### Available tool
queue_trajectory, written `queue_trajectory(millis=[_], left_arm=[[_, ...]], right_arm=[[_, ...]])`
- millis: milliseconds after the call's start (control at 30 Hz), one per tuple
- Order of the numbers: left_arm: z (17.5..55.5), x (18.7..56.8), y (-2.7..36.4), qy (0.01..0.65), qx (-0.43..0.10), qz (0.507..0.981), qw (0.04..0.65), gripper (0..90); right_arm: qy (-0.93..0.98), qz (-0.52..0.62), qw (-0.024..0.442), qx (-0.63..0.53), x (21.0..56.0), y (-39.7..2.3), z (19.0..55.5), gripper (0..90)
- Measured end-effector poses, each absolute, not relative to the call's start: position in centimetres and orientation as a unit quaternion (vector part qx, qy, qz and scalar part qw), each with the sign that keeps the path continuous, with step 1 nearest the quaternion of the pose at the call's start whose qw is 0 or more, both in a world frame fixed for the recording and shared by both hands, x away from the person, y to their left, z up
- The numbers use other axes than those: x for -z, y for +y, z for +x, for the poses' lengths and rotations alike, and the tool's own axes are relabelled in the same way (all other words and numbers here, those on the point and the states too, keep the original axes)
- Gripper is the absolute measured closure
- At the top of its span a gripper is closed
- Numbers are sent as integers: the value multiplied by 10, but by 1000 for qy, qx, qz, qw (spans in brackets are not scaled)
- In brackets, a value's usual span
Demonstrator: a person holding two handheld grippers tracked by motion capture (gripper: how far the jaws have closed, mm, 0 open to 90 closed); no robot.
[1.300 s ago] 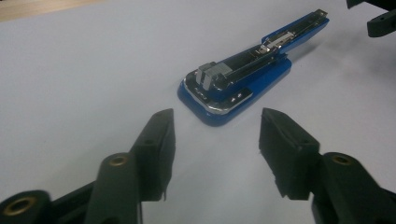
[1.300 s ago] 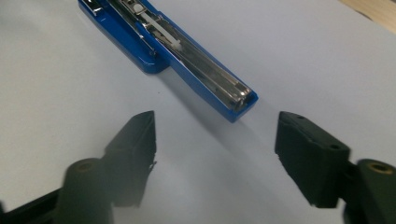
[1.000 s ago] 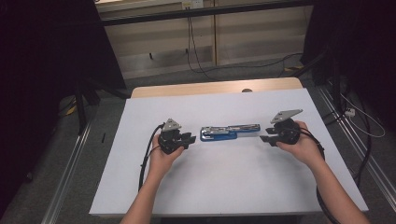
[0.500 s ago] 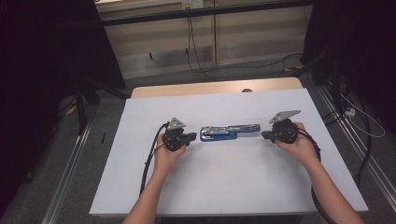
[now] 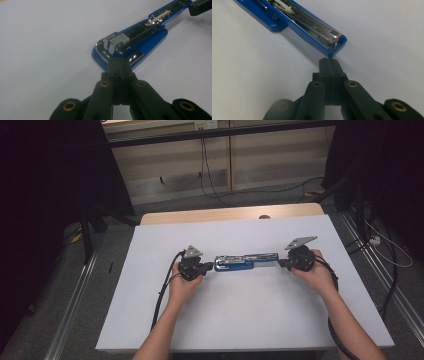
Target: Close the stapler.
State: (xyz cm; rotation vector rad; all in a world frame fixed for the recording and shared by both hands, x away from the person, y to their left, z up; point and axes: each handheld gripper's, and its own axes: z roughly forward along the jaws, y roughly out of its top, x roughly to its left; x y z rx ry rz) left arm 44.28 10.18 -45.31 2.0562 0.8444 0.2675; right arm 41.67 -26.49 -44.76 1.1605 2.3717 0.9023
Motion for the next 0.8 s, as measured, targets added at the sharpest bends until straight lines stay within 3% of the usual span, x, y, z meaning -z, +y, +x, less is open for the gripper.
queue_trajectory(millis=[800], left_arm=[[449, 459, 85, 330, -114, 828, 440, 900]], right_arm=[[833, 409, 170, -333, 448, -267, 416, 900]])
